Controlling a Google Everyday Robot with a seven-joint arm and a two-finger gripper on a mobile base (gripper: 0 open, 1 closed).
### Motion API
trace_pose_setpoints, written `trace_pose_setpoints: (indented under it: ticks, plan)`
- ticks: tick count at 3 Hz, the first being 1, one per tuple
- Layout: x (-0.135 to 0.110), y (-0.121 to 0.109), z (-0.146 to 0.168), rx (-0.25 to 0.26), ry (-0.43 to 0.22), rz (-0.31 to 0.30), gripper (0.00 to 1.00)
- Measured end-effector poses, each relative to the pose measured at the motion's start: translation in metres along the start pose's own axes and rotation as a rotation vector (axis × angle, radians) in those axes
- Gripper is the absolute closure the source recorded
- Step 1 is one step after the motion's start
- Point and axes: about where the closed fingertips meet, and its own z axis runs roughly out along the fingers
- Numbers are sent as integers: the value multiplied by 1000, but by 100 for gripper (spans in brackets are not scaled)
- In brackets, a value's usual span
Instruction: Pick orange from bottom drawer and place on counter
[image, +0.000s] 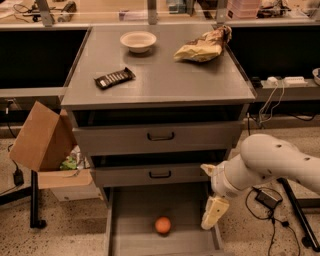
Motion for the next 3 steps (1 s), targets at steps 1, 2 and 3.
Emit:
trace_pose_setpoints:
  ticks: [1, 2, 3]
  plan:
    - [14, -10, 48, -20, -82, -5, 0]
    - [24, -21, 94, -48, -175, 6, 0]
    - [28, -26, 150, -127, -267, 33, 0]
